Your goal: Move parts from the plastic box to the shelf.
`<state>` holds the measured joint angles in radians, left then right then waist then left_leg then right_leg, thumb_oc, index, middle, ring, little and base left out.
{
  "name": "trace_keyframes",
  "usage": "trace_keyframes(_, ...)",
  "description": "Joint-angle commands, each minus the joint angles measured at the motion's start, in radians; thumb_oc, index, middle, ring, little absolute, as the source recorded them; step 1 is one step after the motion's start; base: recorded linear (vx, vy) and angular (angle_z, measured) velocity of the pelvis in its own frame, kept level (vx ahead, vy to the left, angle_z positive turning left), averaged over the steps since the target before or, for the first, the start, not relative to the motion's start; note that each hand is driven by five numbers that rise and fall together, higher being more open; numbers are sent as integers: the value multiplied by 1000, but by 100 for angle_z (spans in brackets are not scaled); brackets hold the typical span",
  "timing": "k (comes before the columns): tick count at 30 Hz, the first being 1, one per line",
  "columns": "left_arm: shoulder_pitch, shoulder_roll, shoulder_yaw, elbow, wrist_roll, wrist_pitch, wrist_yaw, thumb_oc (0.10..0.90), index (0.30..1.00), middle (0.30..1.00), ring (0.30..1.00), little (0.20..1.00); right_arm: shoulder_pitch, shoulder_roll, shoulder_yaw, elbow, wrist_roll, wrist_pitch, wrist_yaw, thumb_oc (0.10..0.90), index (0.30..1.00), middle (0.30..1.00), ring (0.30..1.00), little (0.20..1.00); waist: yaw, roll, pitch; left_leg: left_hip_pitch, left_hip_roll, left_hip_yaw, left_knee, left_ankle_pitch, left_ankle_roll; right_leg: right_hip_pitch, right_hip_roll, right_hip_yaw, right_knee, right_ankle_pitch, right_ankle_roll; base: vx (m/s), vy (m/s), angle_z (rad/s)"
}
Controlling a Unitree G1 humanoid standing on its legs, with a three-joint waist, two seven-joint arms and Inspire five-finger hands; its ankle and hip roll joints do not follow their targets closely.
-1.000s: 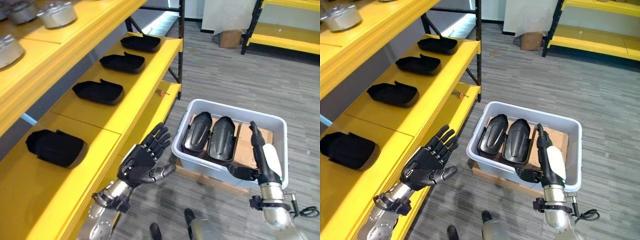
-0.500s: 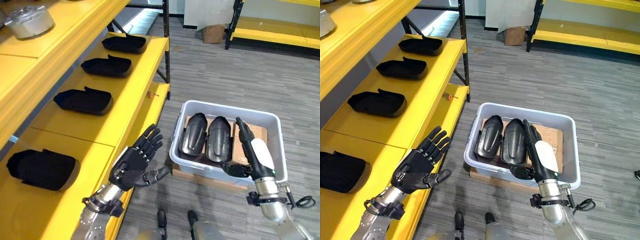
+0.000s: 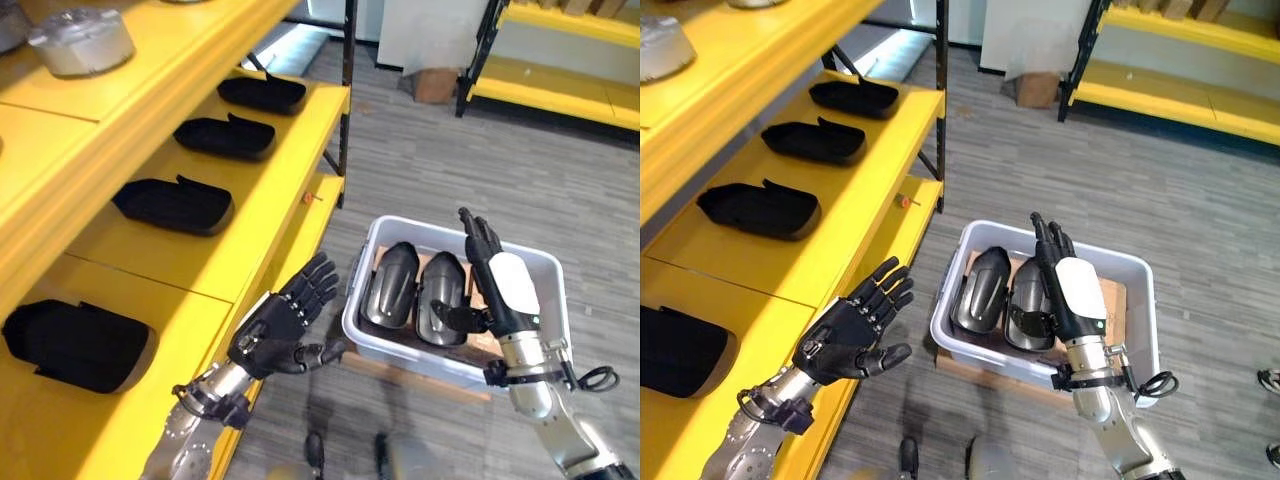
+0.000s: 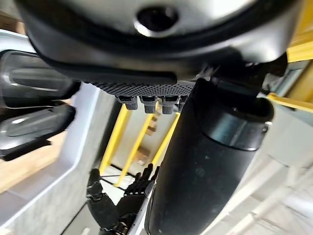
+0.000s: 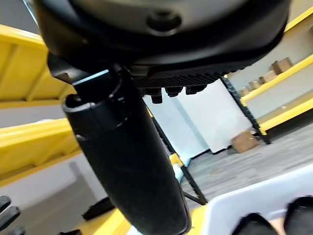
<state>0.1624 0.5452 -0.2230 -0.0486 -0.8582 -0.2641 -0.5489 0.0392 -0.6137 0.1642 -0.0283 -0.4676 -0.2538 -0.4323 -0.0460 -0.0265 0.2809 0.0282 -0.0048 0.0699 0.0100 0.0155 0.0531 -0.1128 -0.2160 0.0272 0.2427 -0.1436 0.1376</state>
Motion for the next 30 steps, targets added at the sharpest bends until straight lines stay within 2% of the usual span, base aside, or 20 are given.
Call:
trace_keyframes(1,-12,0,33,-101,-1,-110,31,900,1000,1000,1000,1000,-126,-28,15,-32,55,-11,-26,900,1000,1000,1000,1000,7,-6,-50,49,52,27,27,-154,-15,36,38,-43,-125,168,30,23,-257,-26)
trace_keyframes(3,1,-9,39,-108,17,-125,80,900,1000,1000,1000,1000,-131,-33,25,-27,67,-14,23,900,1000,1000,1000,1000,21,-11,-68,73,70,46,-18,-138,-35,69,39,-93,-189,171,38,32,-219,-22)
trace_keyframes(5,5,-18,48,-119,8,-112,91,900,1000,1000,1000,1000,-125,-38,33,-37,73,-10,46,900,1000,1000,1000,1000,30,-13,-80,78,82,43,-43,-122,-45,91,45,-110,-206,162,31,40,-209,-3)
trace_keyframes(6,14,-25,55,-121,-27,-87,81,900,1000,1000,1000,1000,-110,-47,39,-45,86,9,72,900,1000,1000,1000,1000,37,-18,-92,76,90,35,-60,-109,-58,114,56,-127,-211,140,18,45,-224,18)
trace_keyframes(9,17,-31,61,-117,-34,-65,64,900,1000,1000,1000,1000,-105,-62,44,-41,75,21,80,900,1000,1000,1000,1000,40,-19,-92,71,98,25,-65,-95,-67,126,66,-143,-206,122,4,10,-138,8)
trace_keyframes(14,24,-18,43,-115,27,-96,8,900,1000,1000,1000,1000,-112,-95,51,-35,62,33,113,900,1000,1000,1000,1000,43,-17,-84,68,115,24,-75,-77,-78,140,79,-164,-201,101,-16,5,-89,1)
trace_keyframes(20,12,13,43,-131,-30,-81,67,900,1000,1000,1000,1000,-145,-133,103,3,38,58,155,900,1000,1000,1000,1000,46,-2,-64,57,121,8,-65,-64,-85,143,79,-167,-186,89,-24,44,-25,3)
trace_keyframes(21,4,8,43,-128,-63,-52,68,900,1000,1000,1000,1000,-161,-129,126,18,8,62,153,900,1000,1000,1000,1000,52,1,-55,45,118,3,-66,-61,-84,135,79,-166,-189,91,-23,28,-5,10)
trace_keyframes(24,-2,2,42,-124,-89,-32,50,900,1000,1000,1000,1000,-169,-125,137,25,-27,67,156,900,1000,1000,1000,1000,54,3,-49,33,115,0,-66,-58,-85,125,79,-164,-189,94,-22,-2,5,7)
trace_keyframes(30,-37,14,10,-109,-115,-53,44,900,1000,1000,1000,1000,-247,-157,174,77,-78,102,105,900,1000,1000,1000,1000,69,17,19,-40,102,-10,-58,-44,-80,59,83,-158,-172,96,-27,-94,20,3)
